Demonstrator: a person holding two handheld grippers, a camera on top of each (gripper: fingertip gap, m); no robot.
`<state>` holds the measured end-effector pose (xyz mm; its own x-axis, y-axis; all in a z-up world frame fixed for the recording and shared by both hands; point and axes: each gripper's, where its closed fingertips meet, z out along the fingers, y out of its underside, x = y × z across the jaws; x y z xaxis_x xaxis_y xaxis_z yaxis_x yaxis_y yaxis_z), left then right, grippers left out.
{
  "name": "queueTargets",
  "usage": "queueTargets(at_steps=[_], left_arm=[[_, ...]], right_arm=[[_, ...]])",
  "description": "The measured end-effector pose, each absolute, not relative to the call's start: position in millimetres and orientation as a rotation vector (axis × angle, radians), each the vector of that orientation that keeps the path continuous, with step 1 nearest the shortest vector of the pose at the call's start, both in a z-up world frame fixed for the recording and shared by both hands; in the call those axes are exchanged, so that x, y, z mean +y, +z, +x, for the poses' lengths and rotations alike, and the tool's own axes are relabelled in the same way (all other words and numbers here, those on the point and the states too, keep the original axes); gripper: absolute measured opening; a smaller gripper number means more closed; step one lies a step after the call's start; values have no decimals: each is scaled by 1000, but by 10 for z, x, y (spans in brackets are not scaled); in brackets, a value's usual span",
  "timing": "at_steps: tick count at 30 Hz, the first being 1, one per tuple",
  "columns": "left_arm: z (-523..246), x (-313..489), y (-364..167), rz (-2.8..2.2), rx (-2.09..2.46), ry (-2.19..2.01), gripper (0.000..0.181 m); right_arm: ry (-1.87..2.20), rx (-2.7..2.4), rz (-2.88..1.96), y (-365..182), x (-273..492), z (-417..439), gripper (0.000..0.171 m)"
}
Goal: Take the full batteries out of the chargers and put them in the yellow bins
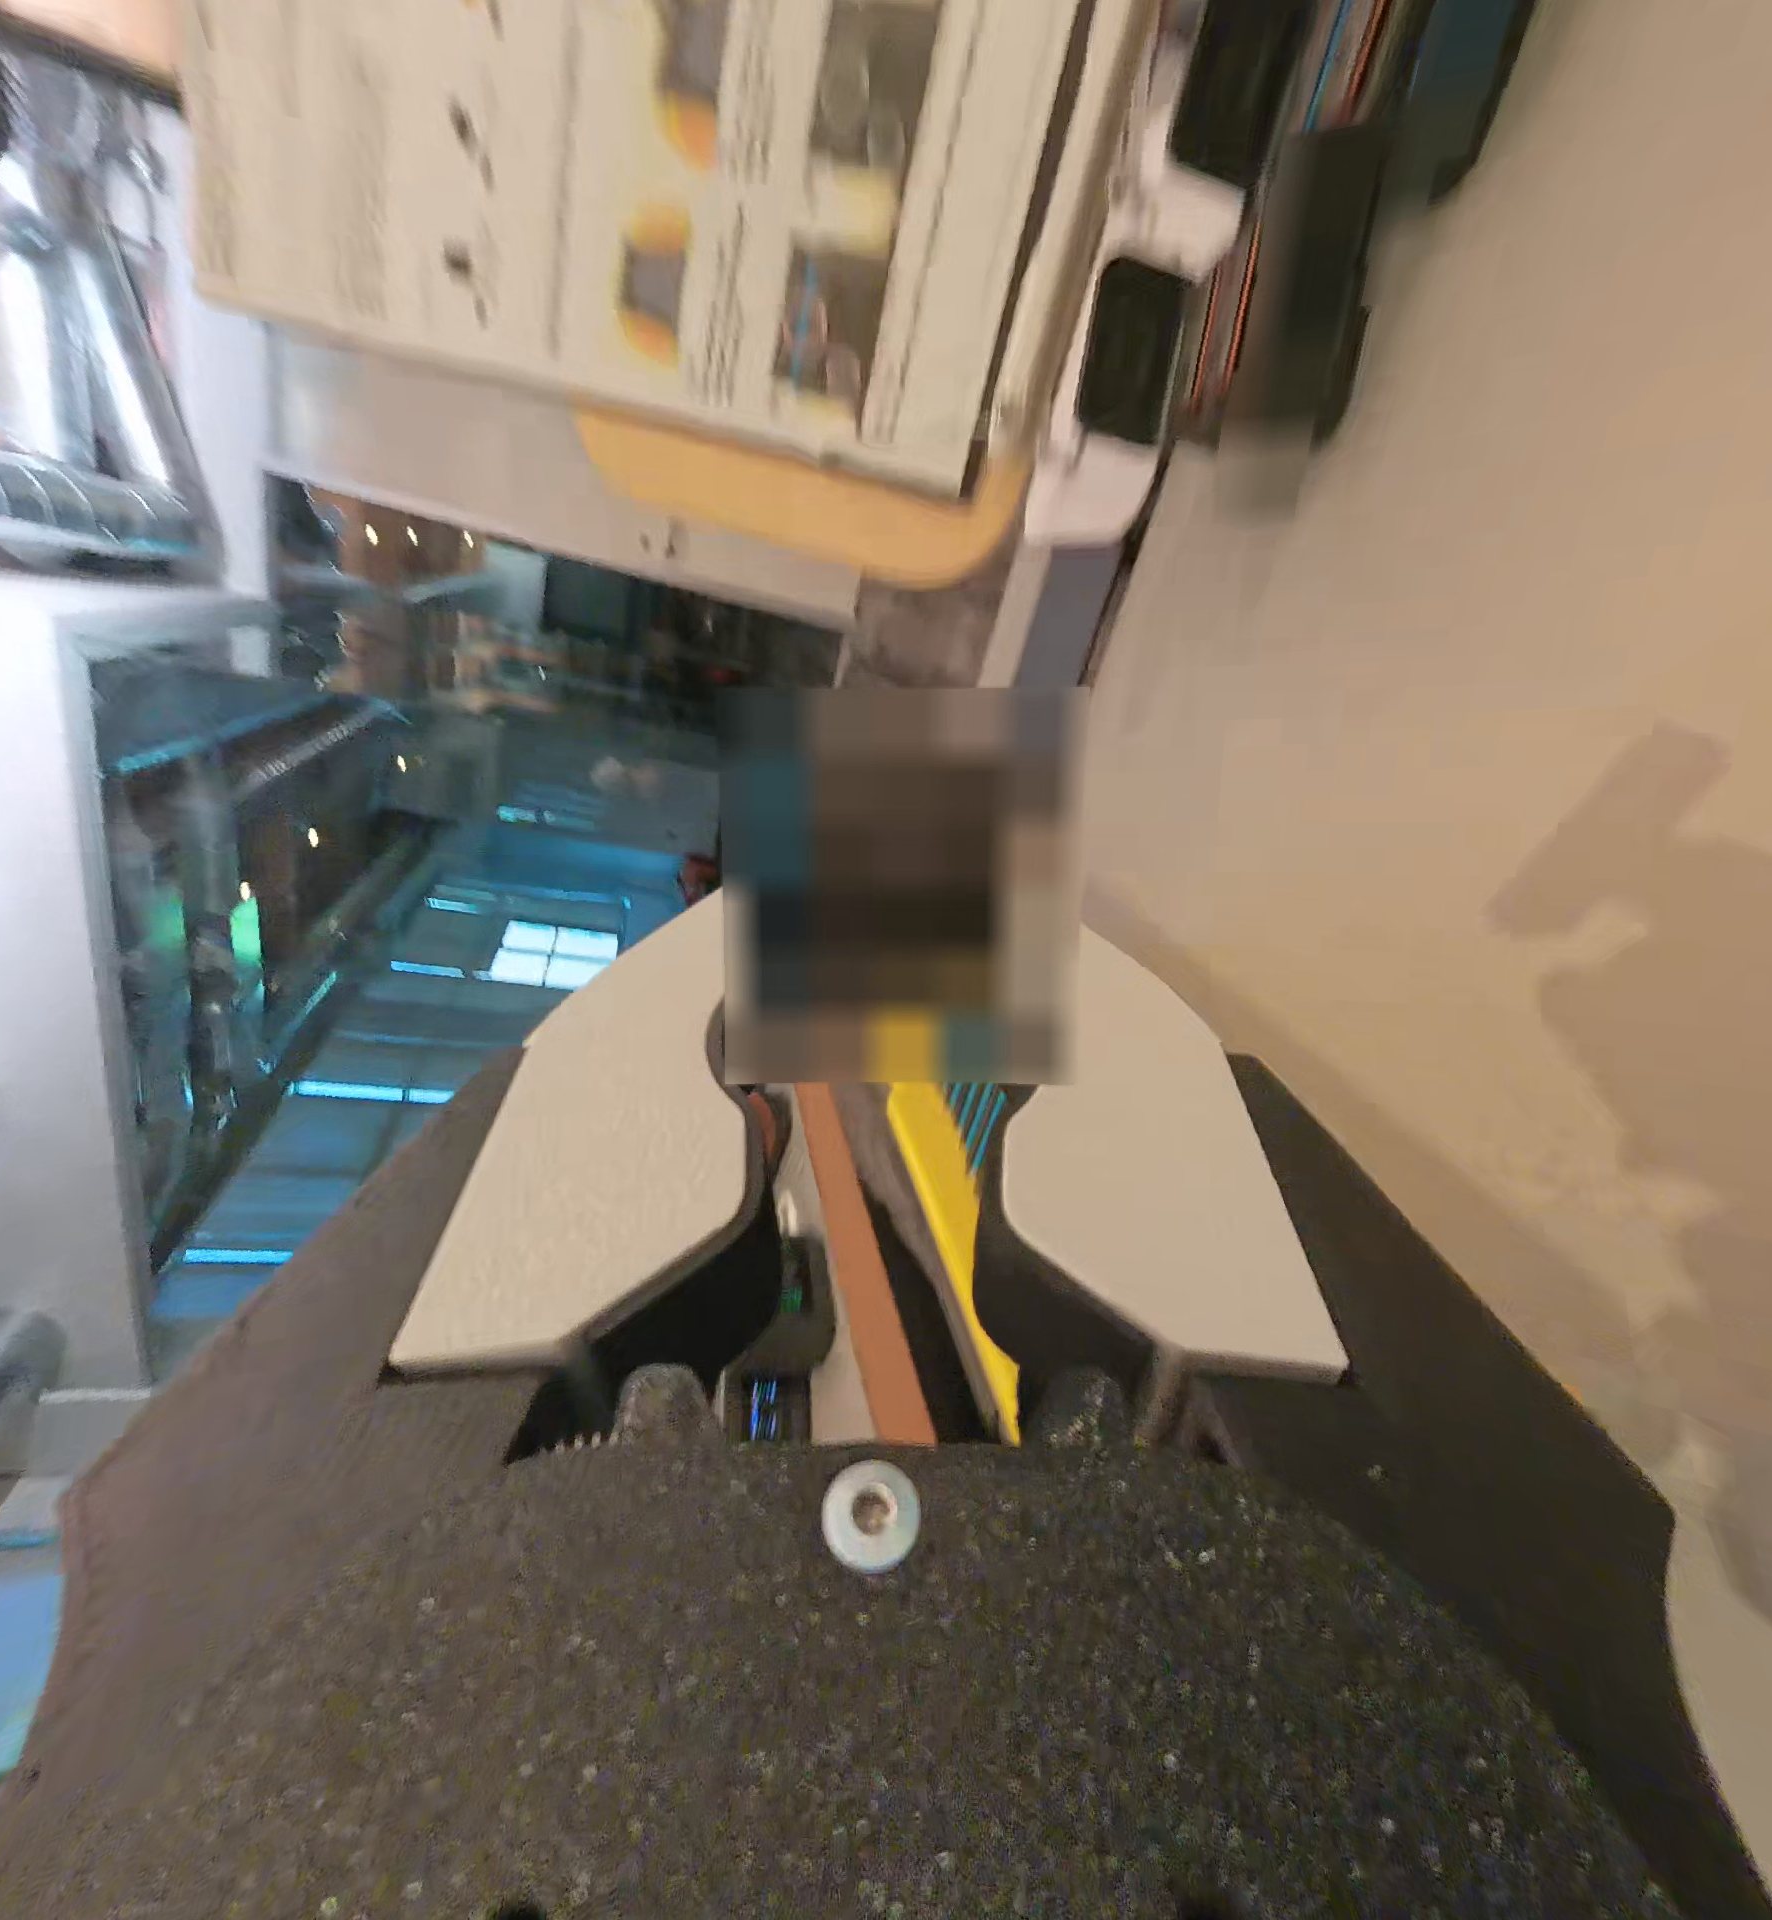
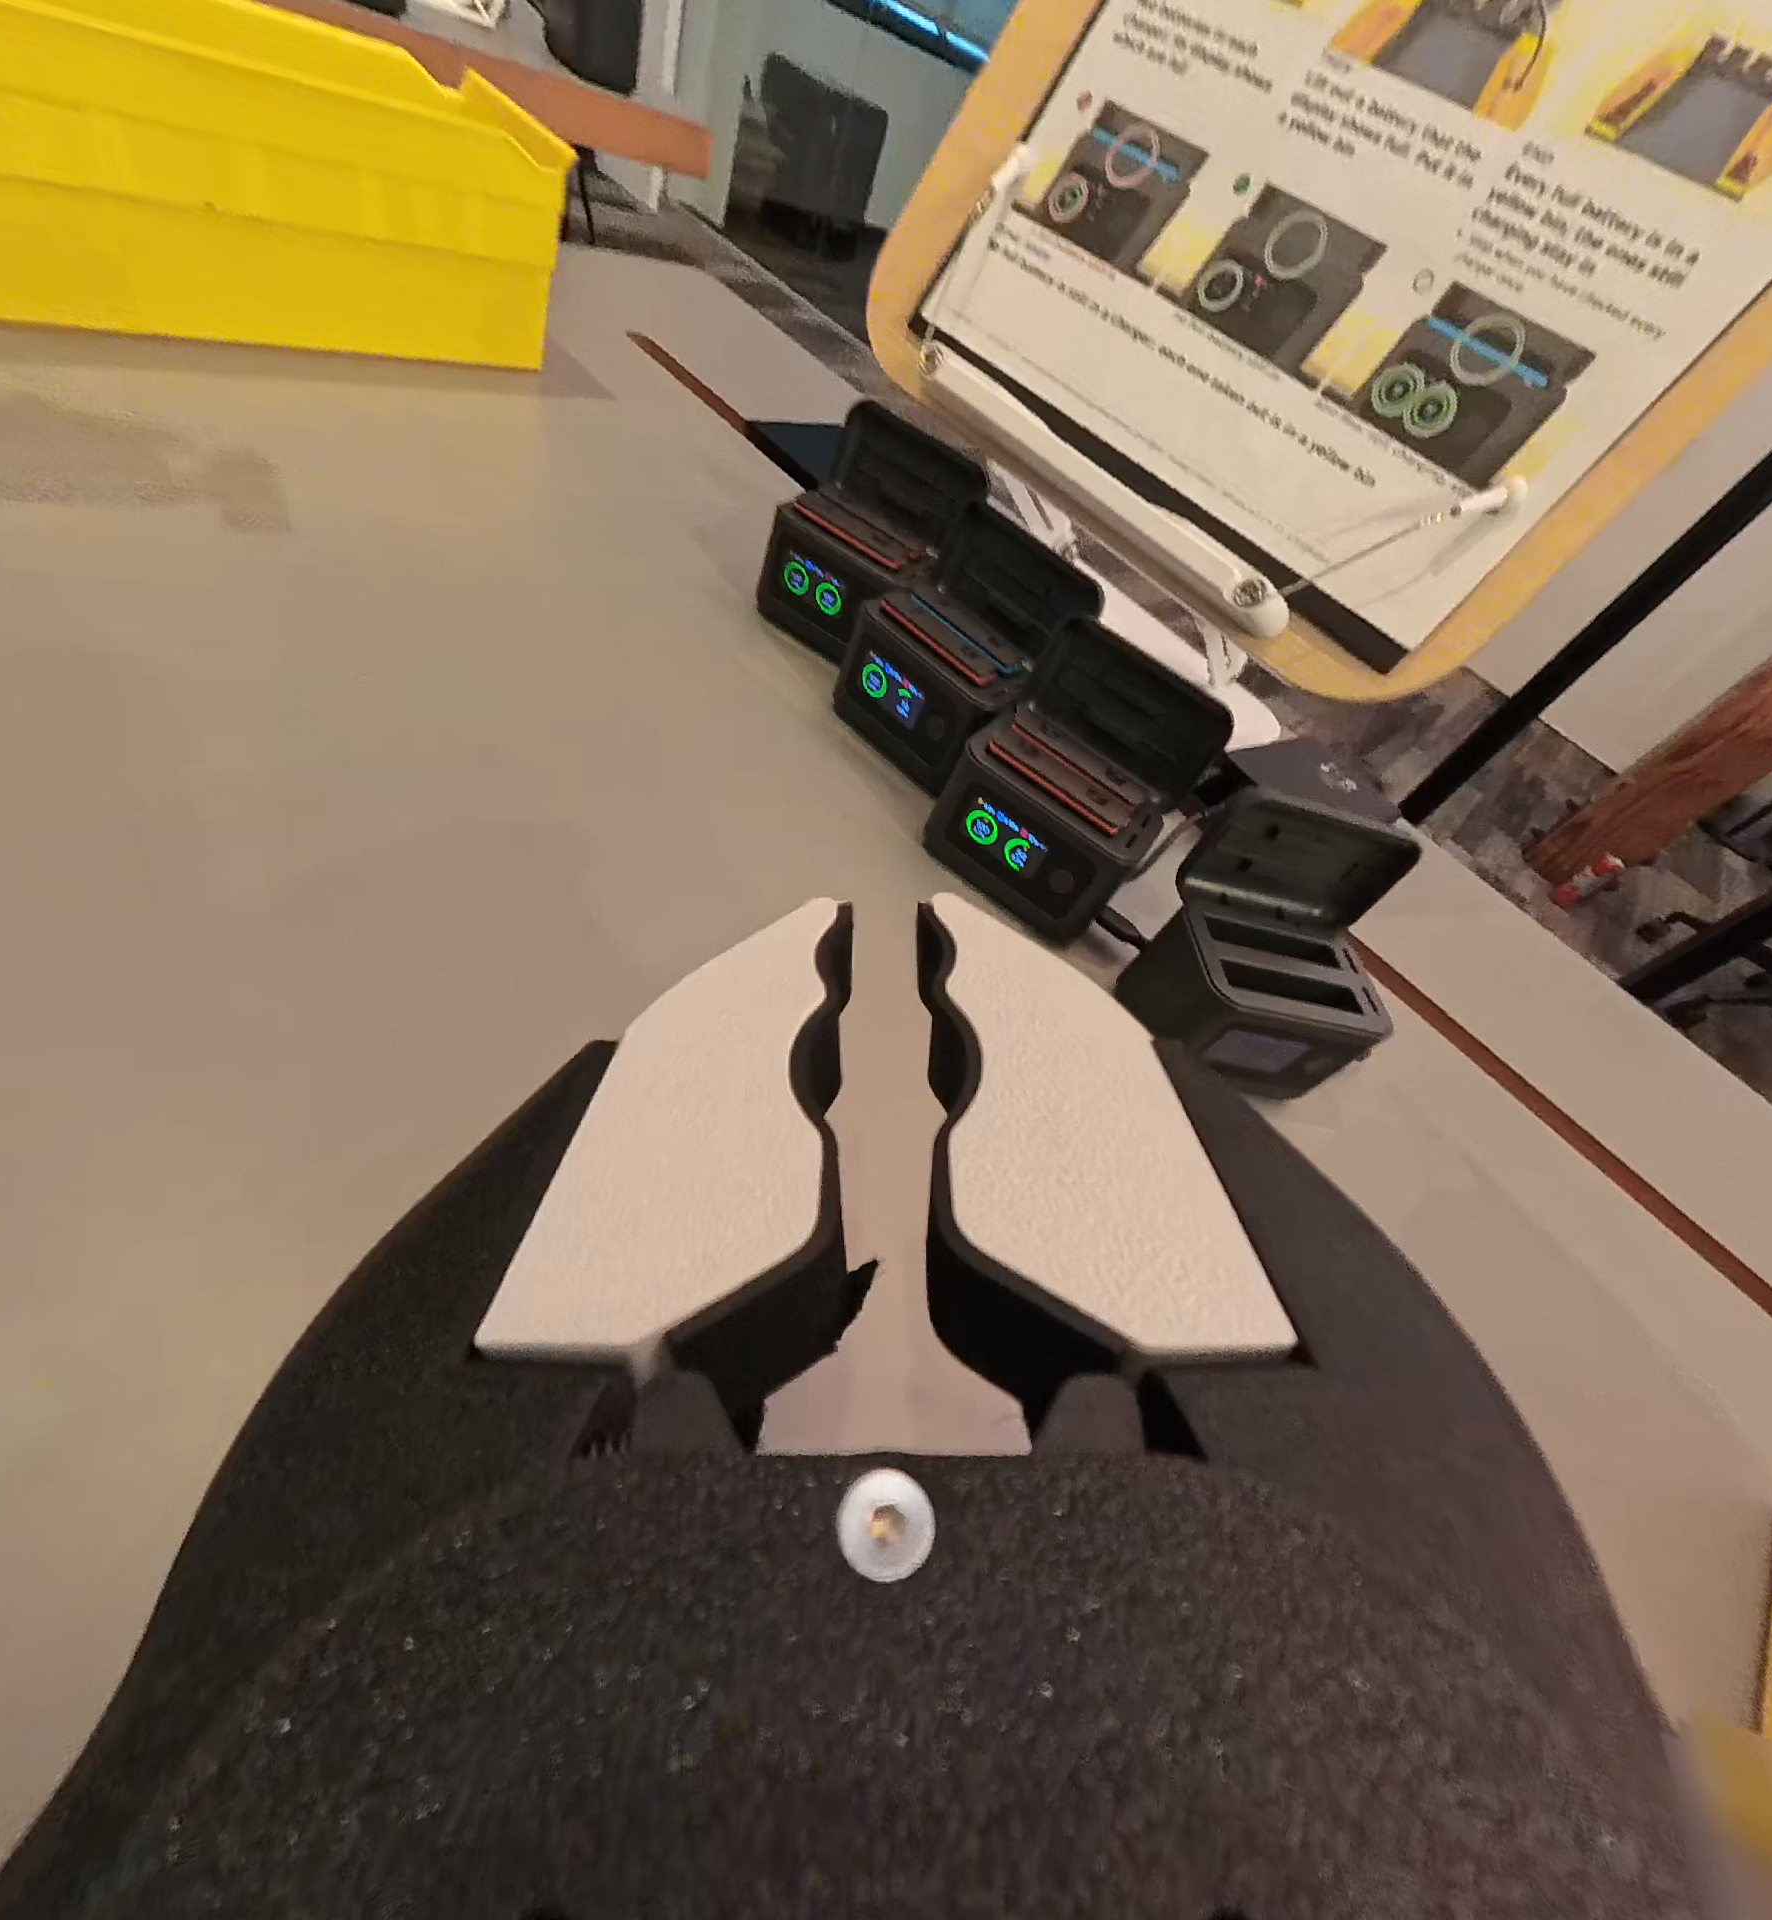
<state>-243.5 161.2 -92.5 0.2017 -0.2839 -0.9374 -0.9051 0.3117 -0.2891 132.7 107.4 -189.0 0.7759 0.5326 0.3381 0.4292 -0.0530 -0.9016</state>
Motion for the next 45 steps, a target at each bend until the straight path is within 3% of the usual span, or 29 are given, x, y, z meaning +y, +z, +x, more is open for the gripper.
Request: queueTargets(at_steps=[10,17,19,22,24,26,28,32,34,39,45], left_arm=[[-161,1256,-1313,-982,1413,333,42],[767,968,-1542,-813,1524,334,41],[892,908,-1567,-784,1539,339,42],[930,887,-1528,-758,1502,309,34],[886,870,-1465,-816,1469,153,40],[855,845,-1436,-961,1442,-129,51],[876,708,-1409,-1101,1405,-569,50],[892,480,-1282,-1217,1249,-1272,41],[882,421,-1236,-1201,1200,-1419,23],[855,419,-1244,-1196,1243,-1391,15],[870,527,-1500,-1230,1412,-1035,11]], right_arm=[[339,-819,-1575,-1498,737,872,24],[369,-718,-1641,-1532,786,831,35],[360,-705,-1652,-1568,809,871,13],[305,-716,-1620,-1553,830,959,10],[315,-715,-1568,-1484,828,1033,10],[428,-733,-1455,-1340,733,1034,10],[580,-742,-1333,-1176,588,992,10],[793,-698,-1223,-1027,438,922,10],[874,-680,-1200,-1006,400,887,10],[951,-697,-1231,-1044,394,878,13],[455,-1112,-1513,-1233,529,1066,33]])
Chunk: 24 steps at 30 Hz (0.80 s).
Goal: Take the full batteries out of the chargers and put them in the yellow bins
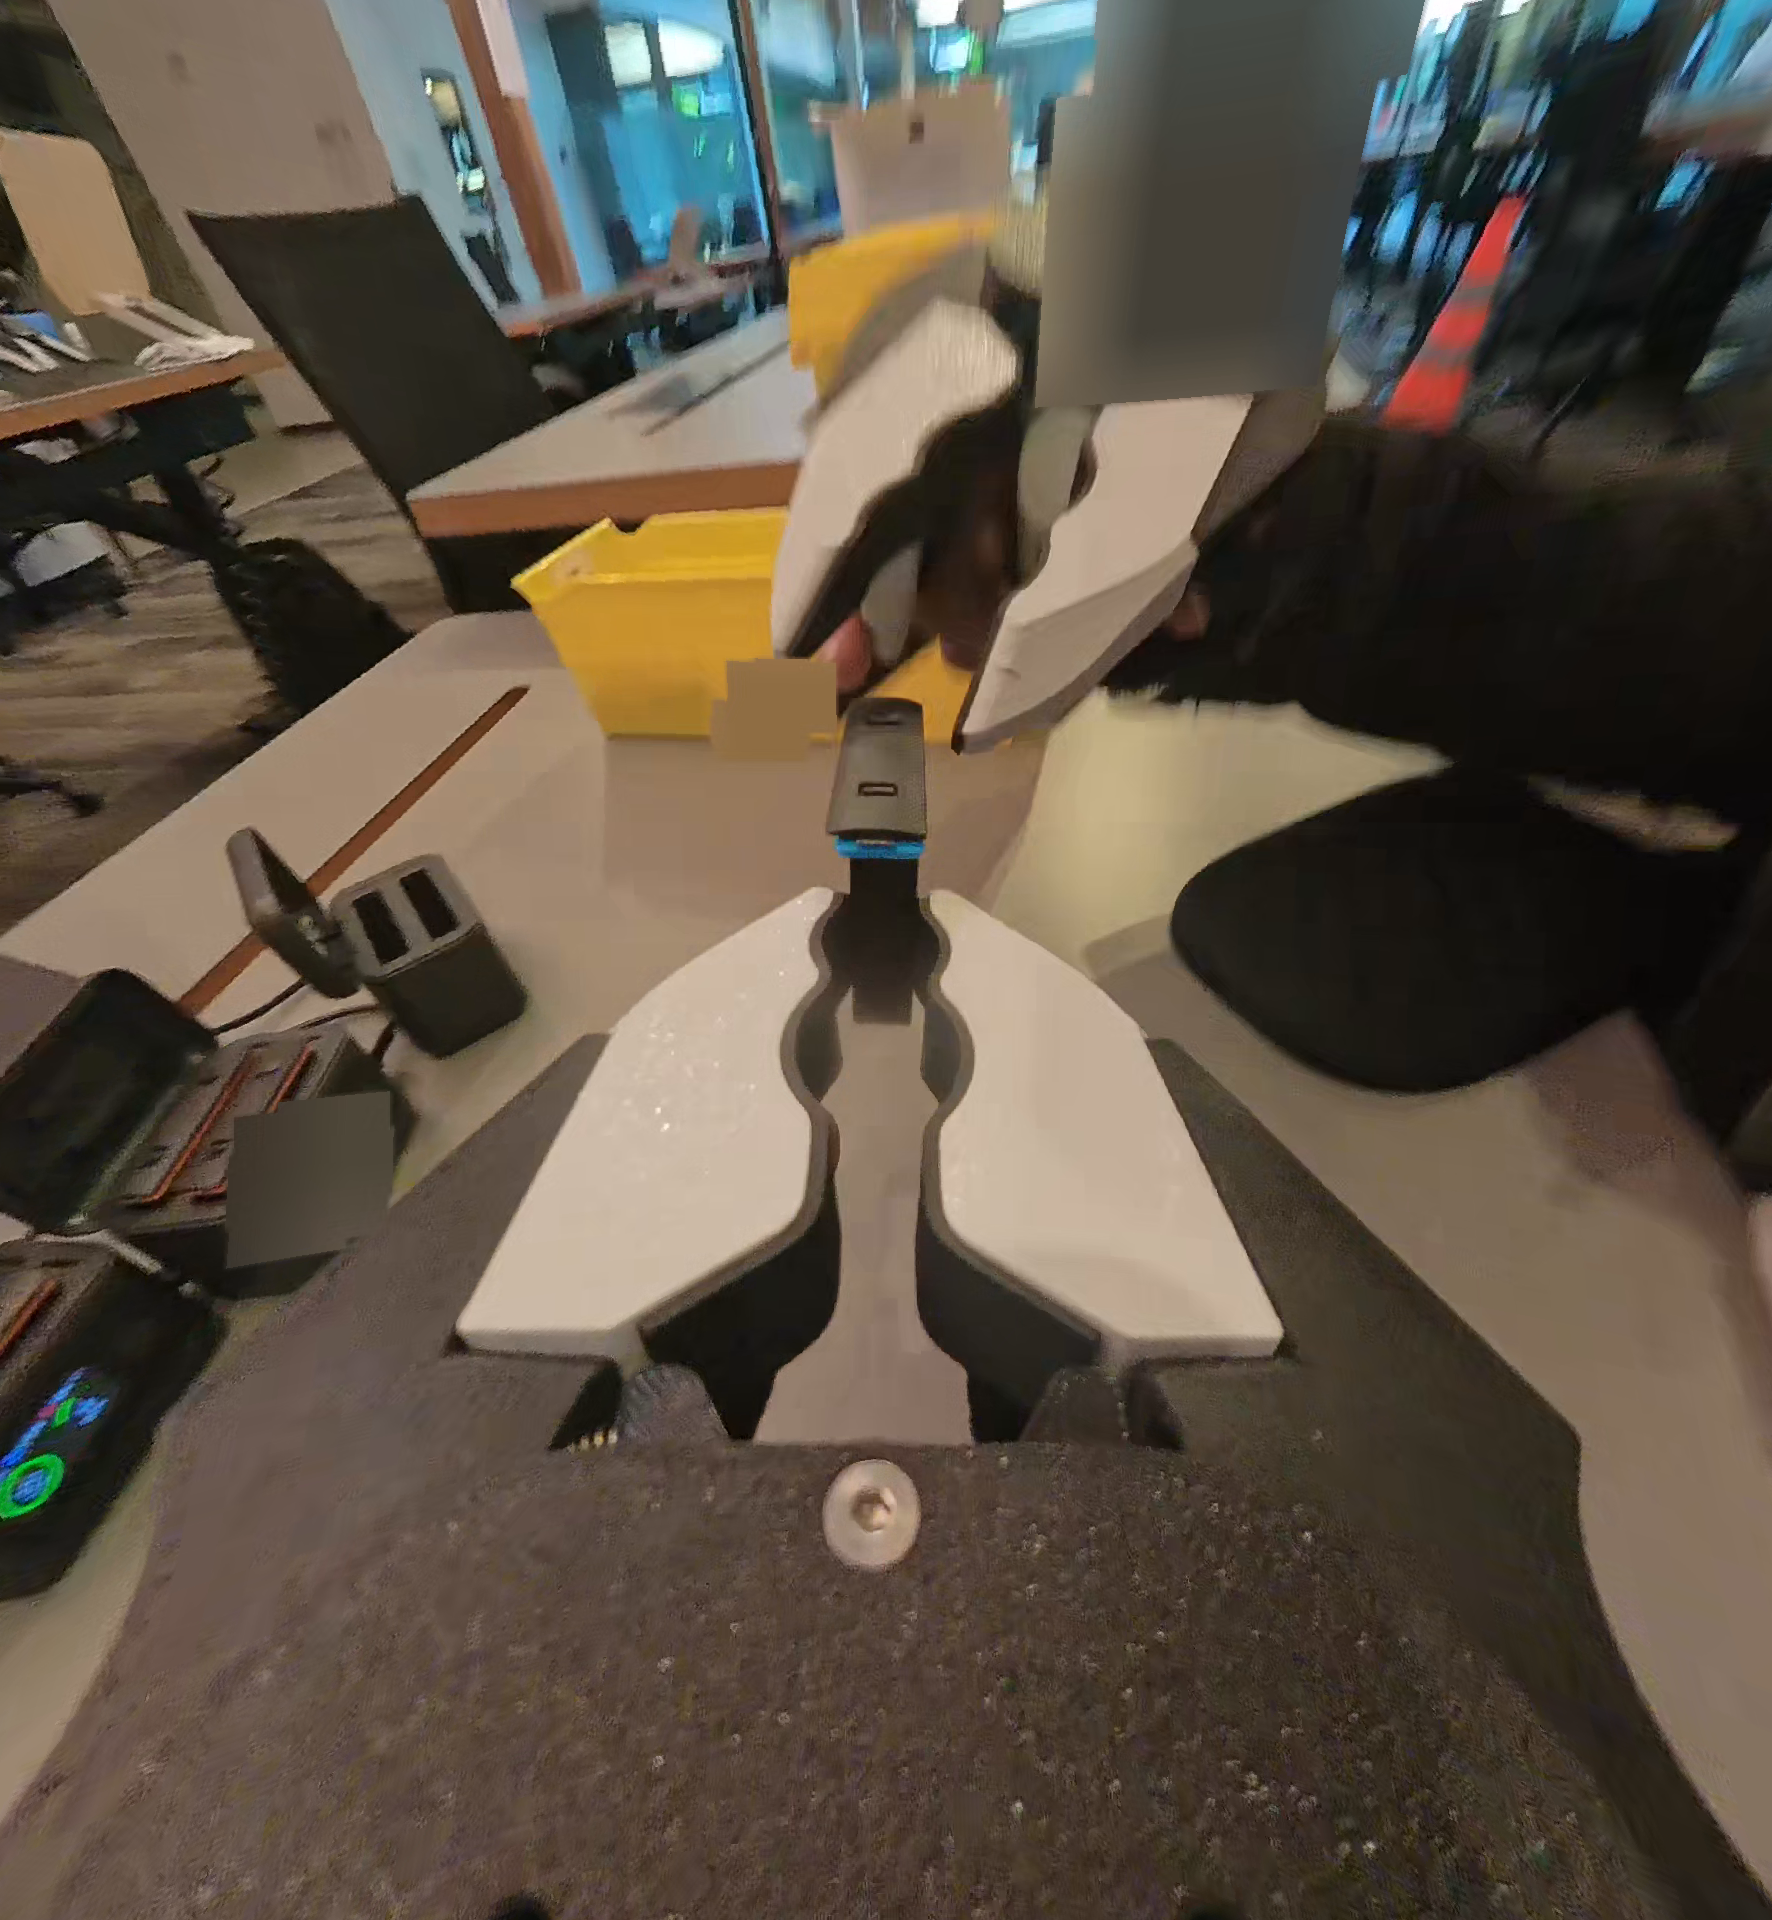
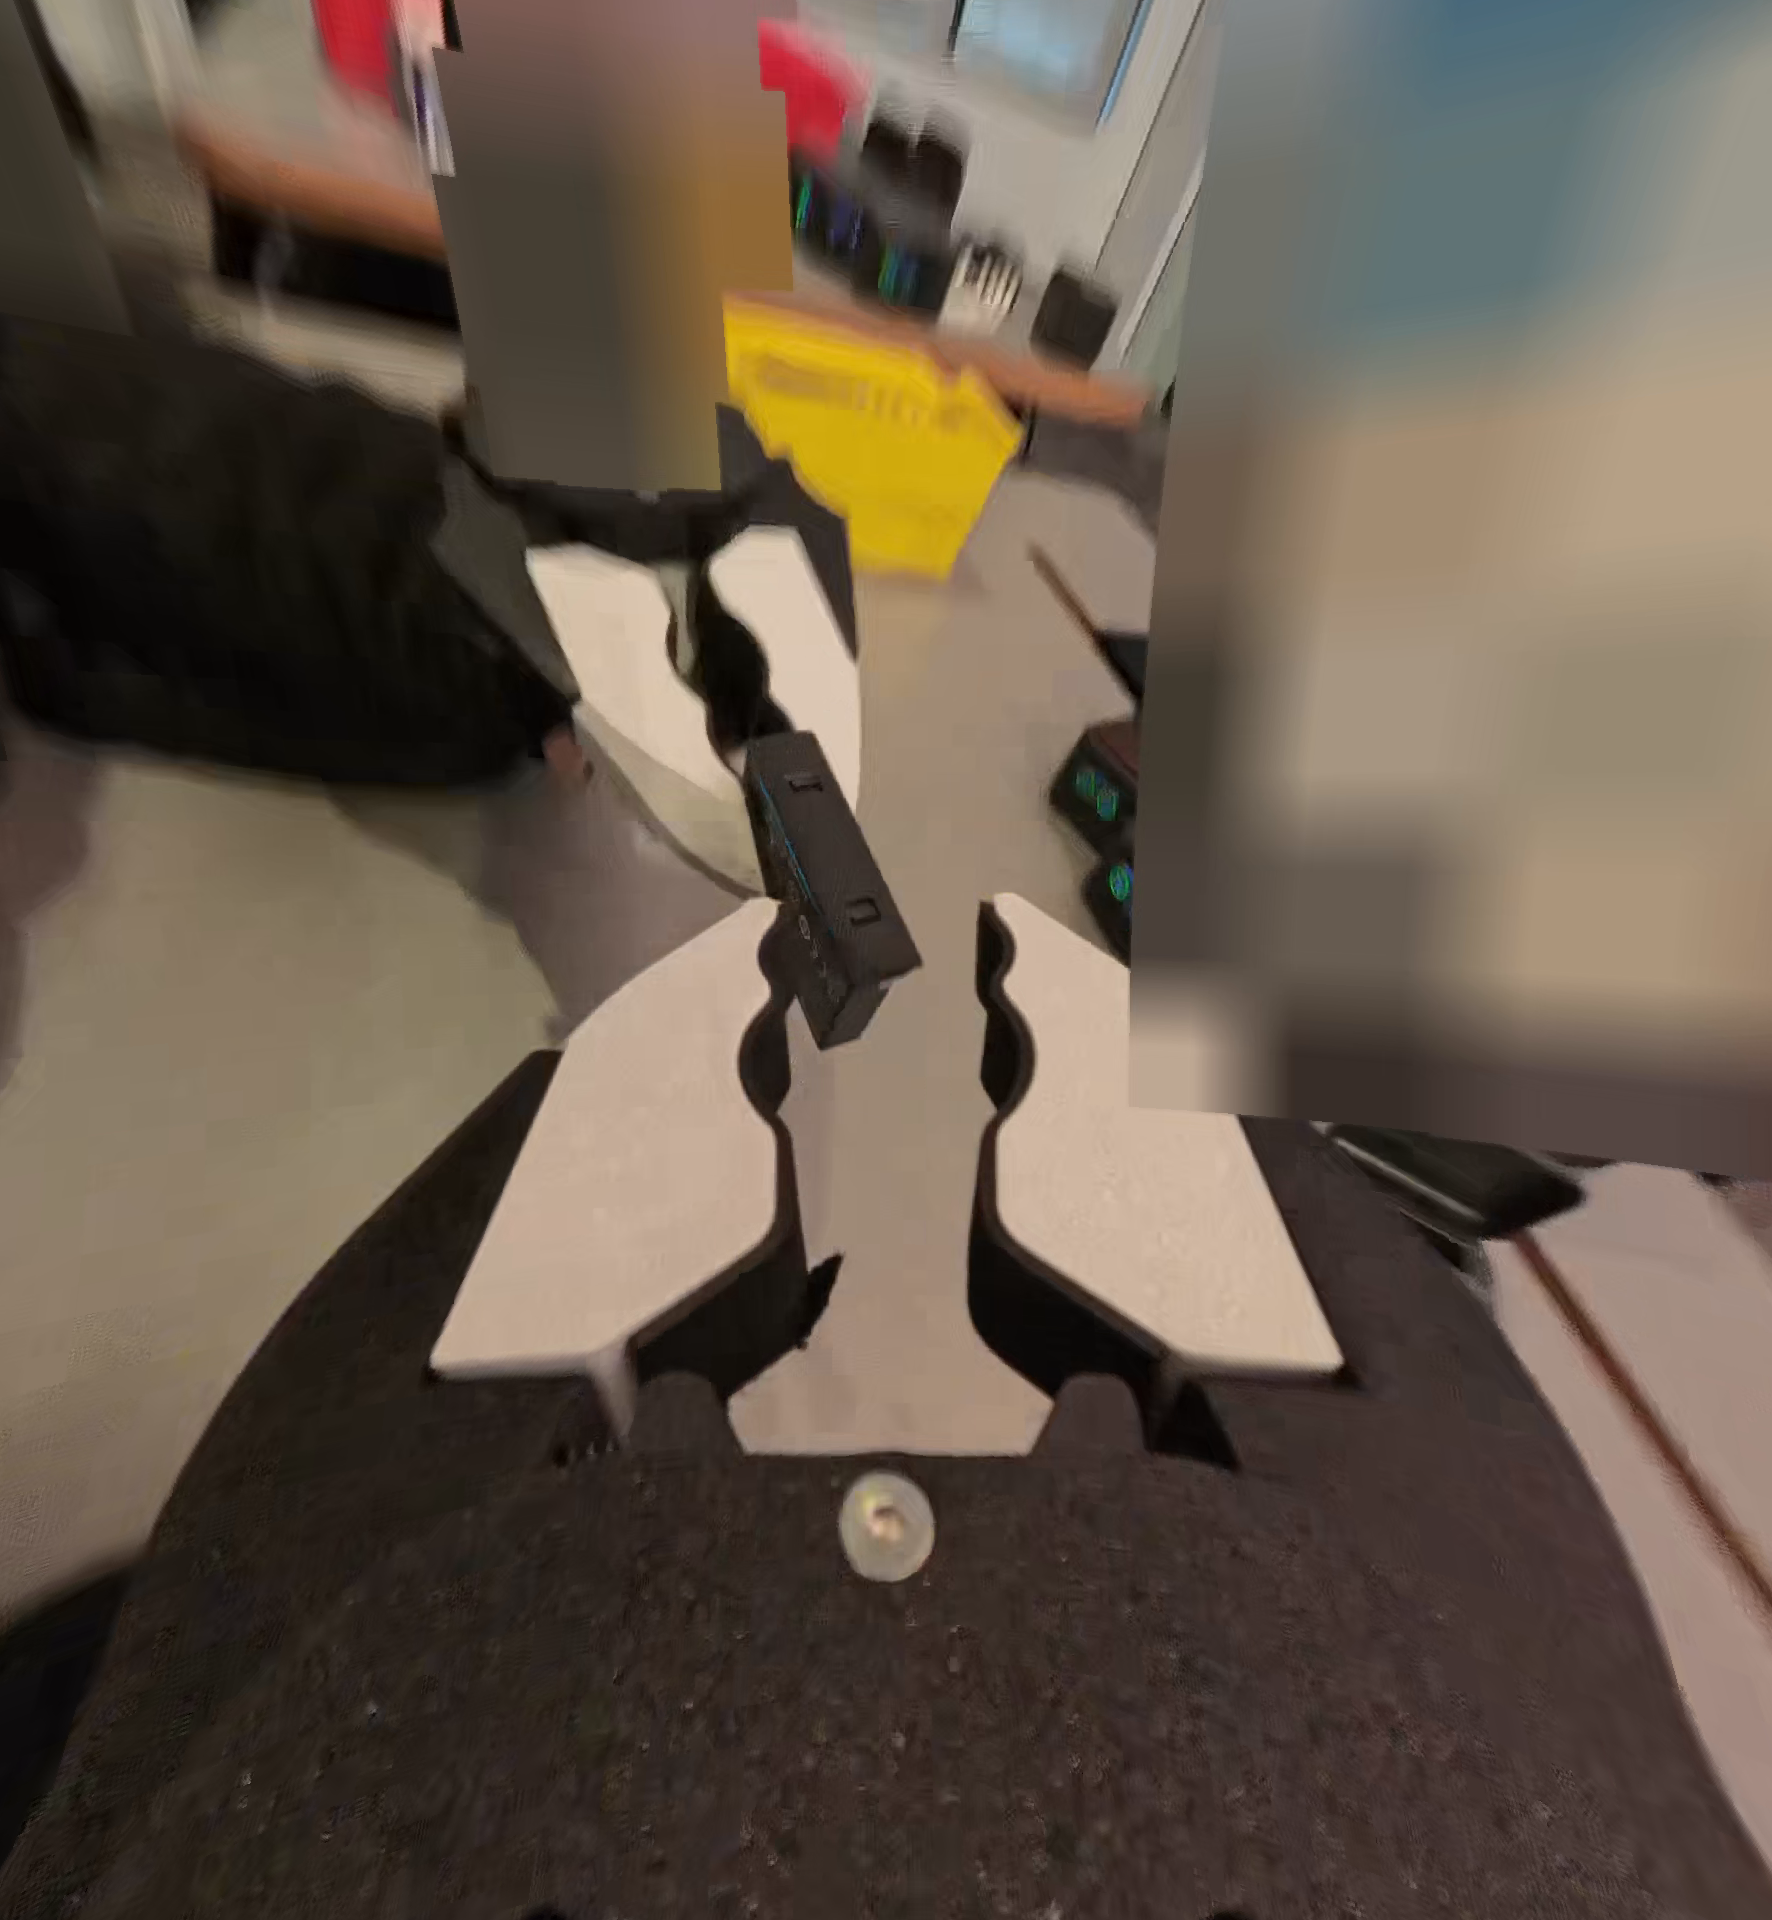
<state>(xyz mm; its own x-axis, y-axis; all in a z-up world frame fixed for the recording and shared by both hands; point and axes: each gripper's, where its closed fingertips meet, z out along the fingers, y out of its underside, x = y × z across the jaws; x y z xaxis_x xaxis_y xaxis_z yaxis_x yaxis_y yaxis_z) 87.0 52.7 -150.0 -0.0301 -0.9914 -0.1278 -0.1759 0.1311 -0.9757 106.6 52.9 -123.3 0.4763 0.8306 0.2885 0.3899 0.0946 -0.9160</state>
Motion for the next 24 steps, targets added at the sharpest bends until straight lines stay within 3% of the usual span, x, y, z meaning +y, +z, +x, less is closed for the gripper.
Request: queueTargets(at_steps=[3,5,11,13,18,24], left_arm=[[916,534,-1645,-1251,1475,-911,11],[922,546,-1700,-1243,1501,-833,11],[901,691,-1620,-1263,1400,-785,14],[868,814,-1596,-1300,1328,-791,27],[775,1057,-1588,-1368,1163,-847,18],[736,1173,-1747,-1405,1160,-798,17]], right_arm=[[199,-1419,-1597,-1412,521,981,33],[54,-1555,-1618,-1520,563,955,23],[-32,-1719,-1574,-1493,676,975,14],[-141,-1763,-1545,-1382,883,1159,14],[-341,-1884,-1536,-1206,1680,1753,14],[-449,-2076,-1555,-1565,2419,2169,14]])
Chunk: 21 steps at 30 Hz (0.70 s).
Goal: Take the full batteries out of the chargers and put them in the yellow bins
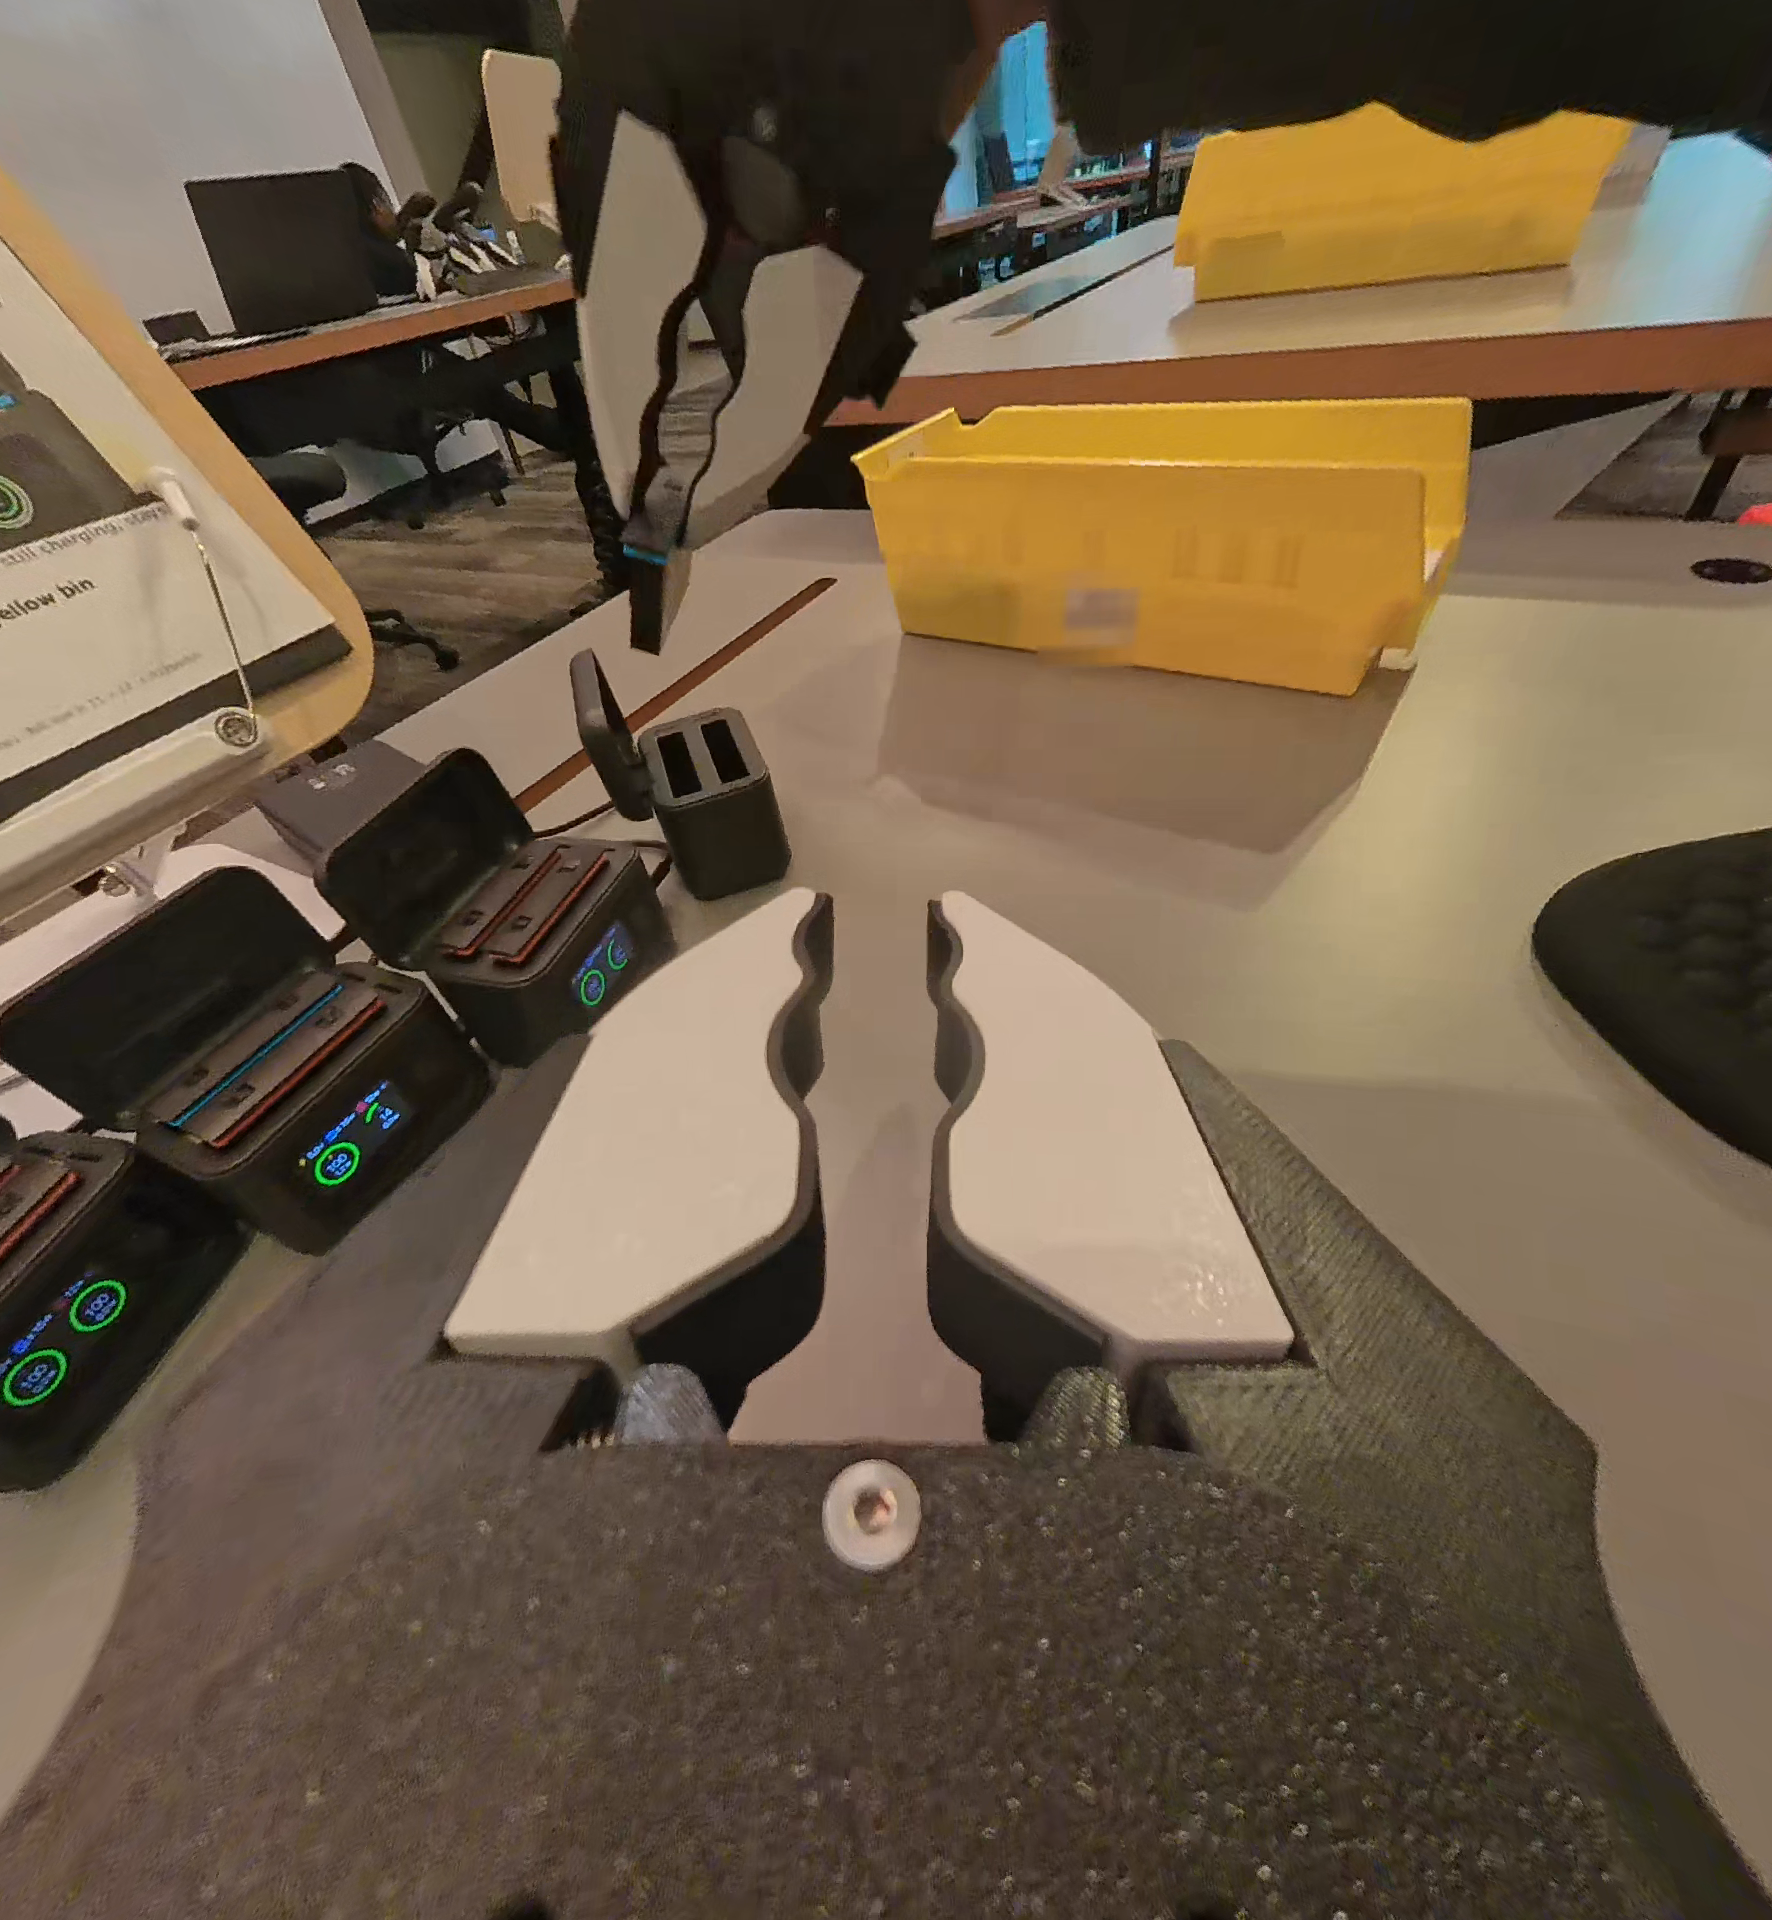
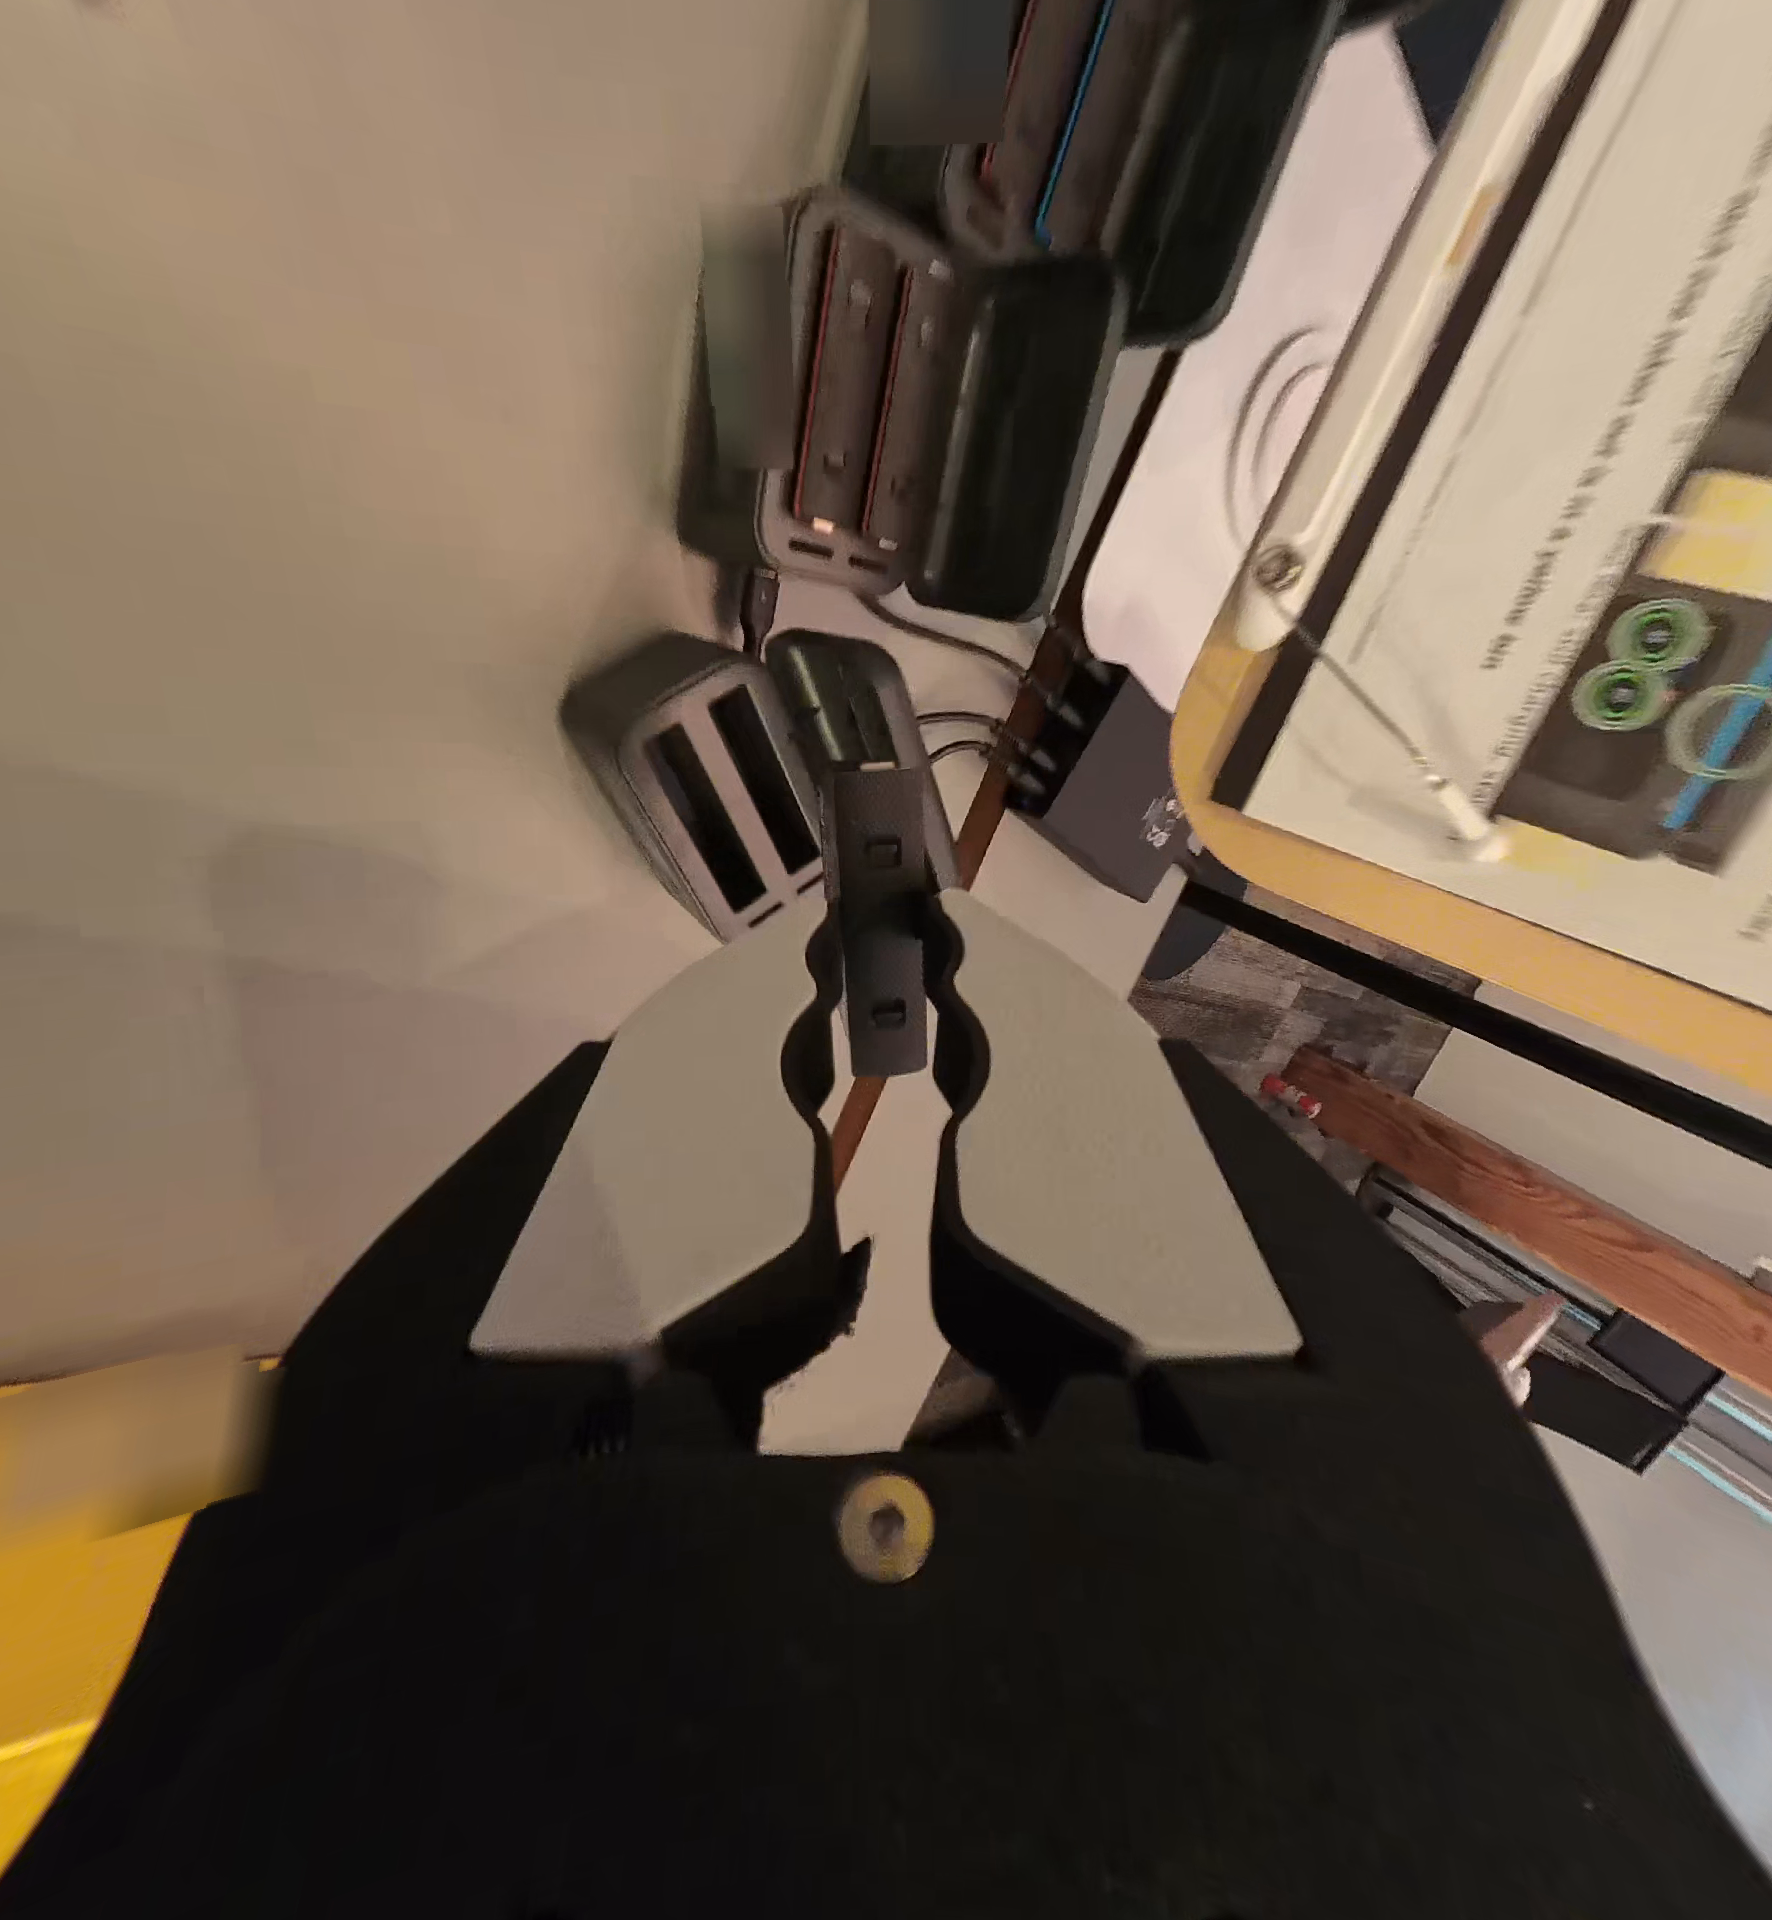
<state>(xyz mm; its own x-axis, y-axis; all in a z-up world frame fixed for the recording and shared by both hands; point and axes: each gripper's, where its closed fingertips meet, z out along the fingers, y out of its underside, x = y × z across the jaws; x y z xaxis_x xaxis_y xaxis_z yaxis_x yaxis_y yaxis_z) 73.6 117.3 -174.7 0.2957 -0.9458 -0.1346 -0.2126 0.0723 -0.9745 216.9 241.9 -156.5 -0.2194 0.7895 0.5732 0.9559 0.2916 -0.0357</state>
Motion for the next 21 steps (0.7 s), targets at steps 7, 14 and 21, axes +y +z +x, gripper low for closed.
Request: queueTargets(at_steps=[7,14,21], left_arm=[[724,1270,-1902,-1438,1182,-766,15],[731,1333,-2018,-1476,1186,-772,13],[746,1334,-2061,-1492,1192,-786,12]], right_arm=[[-417,-2286,-1524,-1983,2657,2220,14],[-348,-2428,-1466,-2122,2647,2180,14],[-346,-2523,-1417,-2142,2590,2159,14]])
